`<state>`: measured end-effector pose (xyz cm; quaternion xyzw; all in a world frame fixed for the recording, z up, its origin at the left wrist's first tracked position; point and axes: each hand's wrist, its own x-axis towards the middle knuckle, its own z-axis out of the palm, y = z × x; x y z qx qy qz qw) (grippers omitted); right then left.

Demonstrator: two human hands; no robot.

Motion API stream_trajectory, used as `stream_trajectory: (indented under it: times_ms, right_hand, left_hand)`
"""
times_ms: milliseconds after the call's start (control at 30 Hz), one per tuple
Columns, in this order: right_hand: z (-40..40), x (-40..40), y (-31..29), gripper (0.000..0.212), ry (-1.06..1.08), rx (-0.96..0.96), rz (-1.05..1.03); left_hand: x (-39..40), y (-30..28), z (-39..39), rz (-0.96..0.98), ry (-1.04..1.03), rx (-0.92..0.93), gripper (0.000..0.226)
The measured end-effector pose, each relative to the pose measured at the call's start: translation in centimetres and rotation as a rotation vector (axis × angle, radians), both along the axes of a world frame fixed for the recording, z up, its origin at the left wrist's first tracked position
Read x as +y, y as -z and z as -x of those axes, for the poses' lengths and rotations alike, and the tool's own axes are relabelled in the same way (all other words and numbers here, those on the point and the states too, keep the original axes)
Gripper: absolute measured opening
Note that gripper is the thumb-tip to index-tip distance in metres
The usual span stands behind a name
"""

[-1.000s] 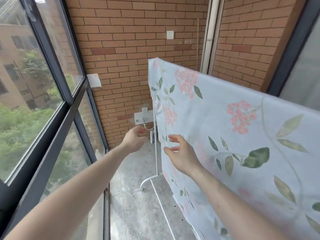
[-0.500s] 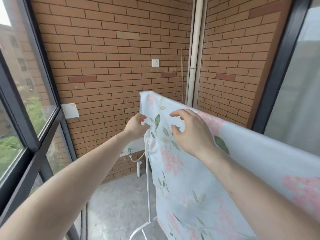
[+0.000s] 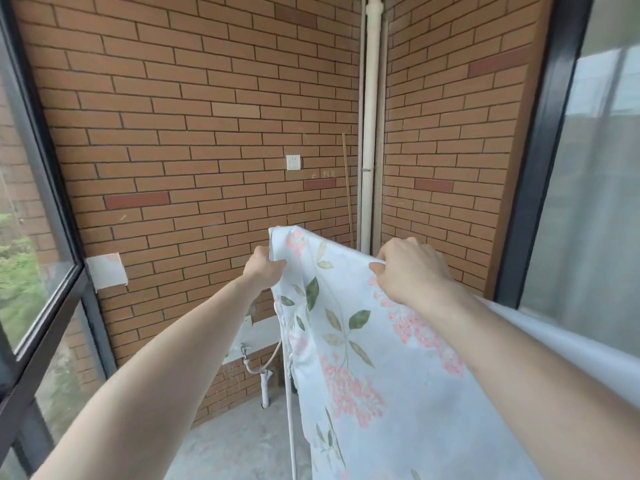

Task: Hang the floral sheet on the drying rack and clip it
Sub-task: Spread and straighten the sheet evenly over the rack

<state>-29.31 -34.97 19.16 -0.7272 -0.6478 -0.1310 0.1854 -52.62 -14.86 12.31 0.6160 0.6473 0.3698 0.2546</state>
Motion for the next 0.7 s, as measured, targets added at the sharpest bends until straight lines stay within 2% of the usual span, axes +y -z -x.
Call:
stream_trajectory:
  times_ms: [200, 300, 333, 433, 500, 700]
  right_hand:
    - [0.2, 1.6, 0.1, 0.034, 0.038, -0.001, -0.160]
    - [0.1, 2.2, -0.1, 0.038, 0.054, -0.036, -0.192]
    - [0.1, 2.3, -0.1, 0.038, 0.056, -0.048, -0.208]
    - [0.1, 2.9, -0.7, 0.037, 0.052, -0.067, -0.263]
    - [0.1, 3.5, -1.8, 0.036, 0.047, -0.057, -0.301]
    - [0.8, 4.5, -5.9, 0.030, 0.008, -0.026, -0.486]
  left_hand:
    - [5.1, -0.5, -0.2, -0.006, 0.052, -0.016, 0.062]
    - [7.0, -0.6, 0.1, 0.005, 0.038, -0.026, 0.069]
    - [7.6, -0.6, 0.3, 0.010, 0.022, -0.022, 0.066]
    - [9.1, -0.7, 0.7, -0.010, 0.017, 0.022, 0.025]
    - [9.9, -1.3, 0.9, -0.065, 0.004, 0.010, 0.019]
    - [10.5, -5.8, 2.8, -0.312, -0.116, -0.385, 0.016]
